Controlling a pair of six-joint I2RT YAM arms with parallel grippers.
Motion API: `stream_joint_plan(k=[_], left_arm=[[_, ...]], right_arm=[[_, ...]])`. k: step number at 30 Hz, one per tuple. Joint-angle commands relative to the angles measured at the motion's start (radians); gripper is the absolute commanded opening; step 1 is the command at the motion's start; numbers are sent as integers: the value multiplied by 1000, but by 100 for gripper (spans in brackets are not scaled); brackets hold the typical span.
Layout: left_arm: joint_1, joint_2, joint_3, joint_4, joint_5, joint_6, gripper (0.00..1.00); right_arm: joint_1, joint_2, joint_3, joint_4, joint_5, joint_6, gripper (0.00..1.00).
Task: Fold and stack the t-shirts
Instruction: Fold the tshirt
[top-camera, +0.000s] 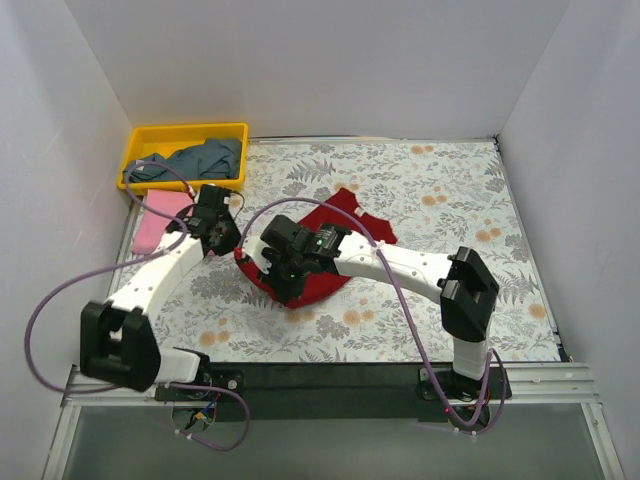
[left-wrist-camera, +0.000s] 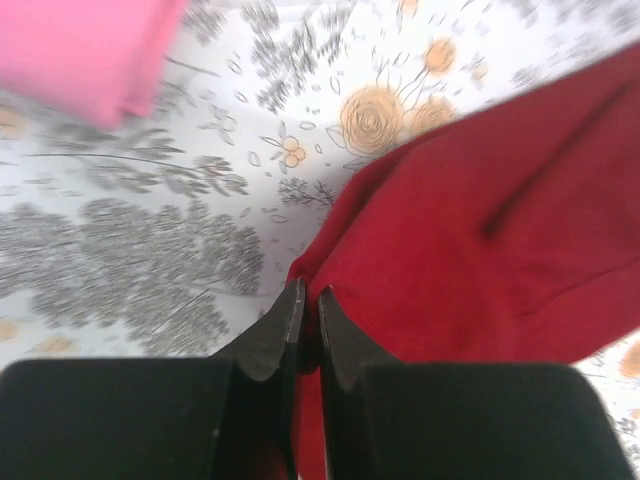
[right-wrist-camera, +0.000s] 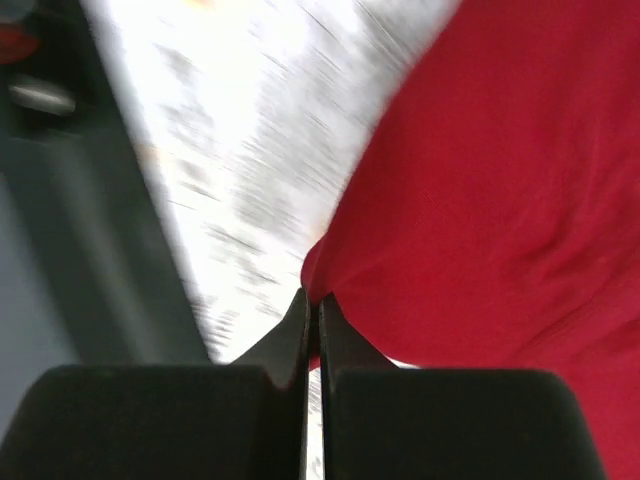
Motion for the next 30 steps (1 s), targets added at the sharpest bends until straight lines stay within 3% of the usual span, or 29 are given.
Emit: stream_joint_plan(k=[1,6,11,14,19,30], left_arm=[[11,-182,25,-158,-93,61,0],[13,-219,87,-209,-83,63,0],[13,-131,195,-146,-15,62,0],[13,-52,248,-85,97,58,0],[8,64,326,-12,273,26,0],[-62,224,467,46,330,-26,0]], right_arm=[[14,17,125,-54,-301,22,1],[14,8,185,-91,-255,48,1],[-47,-41,147,-97,-160,60,1],[-98,-72,98,-94,-135,60,1],[-176,-119,23,-95,-154,59,1],[-286,-196,-70,-91,-204,51,1]])
